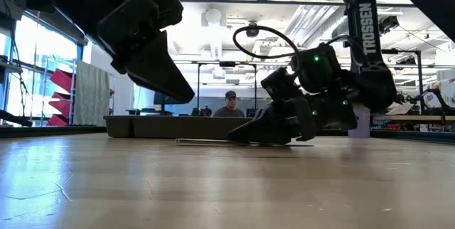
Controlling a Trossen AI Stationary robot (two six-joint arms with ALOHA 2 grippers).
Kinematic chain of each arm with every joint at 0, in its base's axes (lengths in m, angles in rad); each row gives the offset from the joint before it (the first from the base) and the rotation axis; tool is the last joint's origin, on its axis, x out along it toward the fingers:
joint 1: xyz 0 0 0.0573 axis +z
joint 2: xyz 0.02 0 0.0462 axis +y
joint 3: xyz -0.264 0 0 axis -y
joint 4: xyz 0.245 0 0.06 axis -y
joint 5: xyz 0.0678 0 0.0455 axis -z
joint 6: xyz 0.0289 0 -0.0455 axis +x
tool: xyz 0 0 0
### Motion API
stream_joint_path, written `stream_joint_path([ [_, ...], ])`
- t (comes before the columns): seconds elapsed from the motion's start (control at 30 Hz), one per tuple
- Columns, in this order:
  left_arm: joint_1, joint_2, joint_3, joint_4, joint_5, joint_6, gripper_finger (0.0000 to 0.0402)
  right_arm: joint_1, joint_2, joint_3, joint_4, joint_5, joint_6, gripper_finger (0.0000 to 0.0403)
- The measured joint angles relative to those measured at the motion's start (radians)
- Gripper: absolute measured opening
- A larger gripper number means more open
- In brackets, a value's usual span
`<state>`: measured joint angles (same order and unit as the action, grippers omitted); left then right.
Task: Sort silverware
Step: Put the silver knife into the organizing bin
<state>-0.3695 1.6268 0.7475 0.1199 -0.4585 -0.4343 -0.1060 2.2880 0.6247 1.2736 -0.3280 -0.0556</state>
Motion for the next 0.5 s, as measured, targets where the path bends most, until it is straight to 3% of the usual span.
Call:
stream_joint_path([
  [0.17,0.000,0.000,0.000,0.007,0.000,0.000,0.0119,0.013,-0.010,0.000,-0.008,0.011,0.034,0.0000],
  [0.37,0.000,0.000,0.000,0.010,-0.001,0.000,0.0119,0.001,-0.090,-0.002,-0.137,0.007,0.087,0.0001],
  [0.5,0.000,0.000,0.000,0.009,-0.001,0.003,0.0119,0.001,-0.144,-0.008,-0.182,0.041,0.115,0.0017],
])
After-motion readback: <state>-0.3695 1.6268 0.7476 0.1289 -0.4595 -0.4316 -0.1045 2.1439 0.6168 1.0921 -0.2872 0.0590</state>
